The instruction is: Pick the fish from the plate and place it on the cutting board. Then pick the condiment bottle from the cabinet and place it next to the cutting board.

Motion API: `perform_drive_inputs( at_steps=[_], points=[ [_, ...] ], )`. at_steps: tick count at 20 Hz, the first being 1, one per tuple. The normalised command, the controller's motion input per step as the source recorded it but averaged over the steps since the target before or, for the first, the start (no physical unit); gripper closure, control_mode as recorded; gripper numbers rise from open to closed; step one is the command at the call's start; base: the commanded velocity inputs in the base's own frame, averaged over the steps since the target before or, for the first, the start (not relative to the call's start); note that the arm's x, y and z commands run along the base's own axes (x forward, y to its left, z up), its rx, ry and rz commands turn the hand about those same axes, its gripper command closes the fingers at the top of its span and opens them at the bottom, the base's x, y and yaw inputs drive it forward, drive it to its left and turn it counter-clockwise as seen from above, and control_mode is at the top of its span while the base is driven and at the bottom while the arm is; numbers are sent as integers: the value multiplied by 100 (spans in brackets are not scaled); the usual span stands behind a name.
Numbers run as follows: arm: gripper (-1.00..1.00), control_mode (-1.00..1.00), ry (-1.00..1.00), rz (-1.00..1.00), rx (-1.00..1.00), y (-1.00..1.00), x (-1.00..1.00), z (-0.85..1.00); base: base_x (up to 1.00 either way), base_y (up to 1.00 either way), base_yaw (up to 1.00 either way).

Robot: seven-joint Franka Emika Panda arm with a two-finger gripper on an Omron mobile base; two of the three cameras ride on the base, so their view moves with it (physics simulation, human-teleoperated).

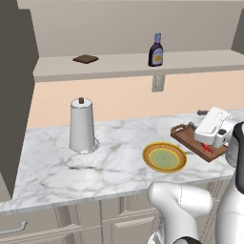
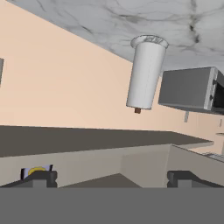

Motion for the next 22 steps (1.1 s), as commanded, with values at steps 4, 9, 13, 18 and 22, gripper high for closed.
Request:
perform_drive_inputs(
  at_steps=[4,9,13,18,22],
  points=[
    [-100,-100,0,-4,0,1,0,28,0,0,0],
    [-100,-100,1,-4,0,0,0,31,0,0,0],
    [-100,-100,1,-5,0,0,0,35,0,0,0],
    [-100,-100,0,-4,0,0,0,30,0,0,0],
    [-100,-100,0,-3,0,0,0,24,0,0,0]
  ],
)
